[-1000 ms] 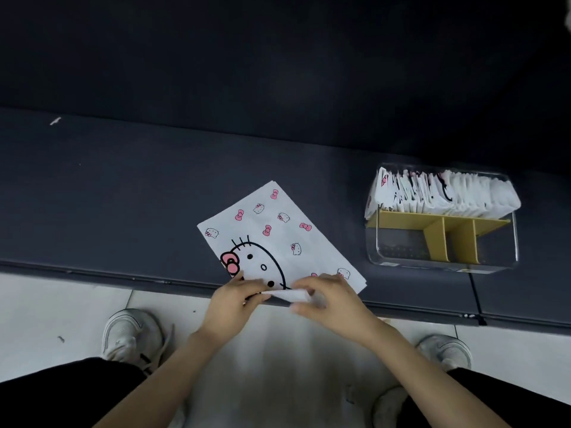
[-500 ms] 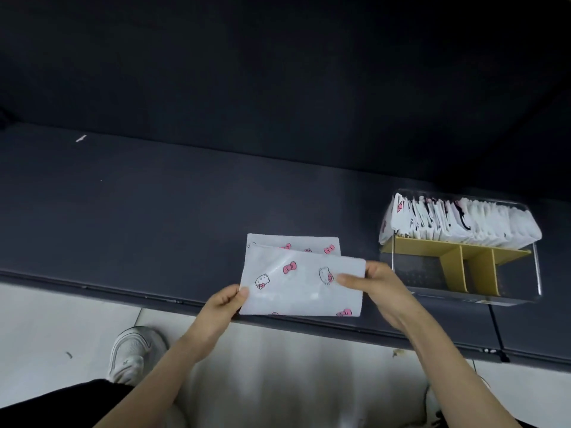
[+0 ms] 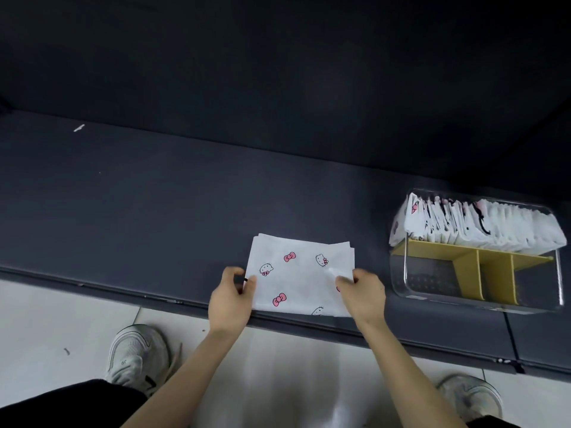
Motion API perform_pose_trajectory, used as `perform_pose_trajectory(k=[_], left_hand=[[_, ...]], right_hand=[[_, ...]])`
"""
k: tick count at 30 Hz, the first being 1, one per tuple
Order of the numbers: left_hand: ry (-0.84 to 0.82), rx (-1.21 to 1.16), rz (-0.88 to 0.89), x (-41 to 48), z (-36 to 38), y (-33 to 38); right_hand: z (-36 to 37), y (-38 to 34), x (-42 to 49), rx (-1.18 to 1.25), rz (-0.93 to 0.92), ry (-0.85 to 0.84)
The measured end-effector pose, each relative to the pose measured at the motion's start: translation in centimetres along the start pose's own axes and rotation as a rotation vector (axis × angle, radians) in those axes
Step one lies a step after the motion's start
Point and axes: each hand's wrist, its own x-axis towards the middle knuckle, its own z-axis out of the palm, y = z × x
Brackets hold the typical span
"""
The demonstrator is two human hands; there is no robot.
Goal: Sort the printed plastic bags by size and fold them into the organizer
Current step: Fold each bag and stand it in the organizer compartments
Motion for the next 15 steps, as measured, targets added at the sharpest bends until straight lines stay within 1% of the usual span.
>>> perform_pose_trajectory(k=[4,6,7,9,11,12,13,15], left_hand=[[0.049,0.09,-0.002,-0.1,0.4,0.8],[0.054,0.22,0.029,-0.2,0.4,1.3],[0.081,0.325,0.092,-0.2,0.3,1.4],[0.178,0.572,0.333,0.0,0.6,0.9],[0.24,0.726,0.517,0.2,1.0,0.5],[0.221,0.752,0.605,0.4,1.4,0.3],[0.166,0.767,0.707,0.6,1.7,0.1],[0.017,0.808,0.862,0.7,2.3,-0.7]], right_hand=[[0.6,0.5,-0.5,-0.079,-0.062,0.074],[0.7,0.5,-0.5,-0.098,-0.064,0.074],[0.7,0.4,-0.5,-0.097,-0.065,0.069],[0.7,0.3,-0.6,-0.1,-0.068,0.067],[0.7,0.3,-0.7,-0.107,-0.076,0.073],[0.7,0.3,-0.8,-0.111,-0.076,0.077],[0.7,0.3,-0.9,-0.11,-0.082,0.08],[0.8,0.4,-0.9,-0.122,-0.089,0.075]])
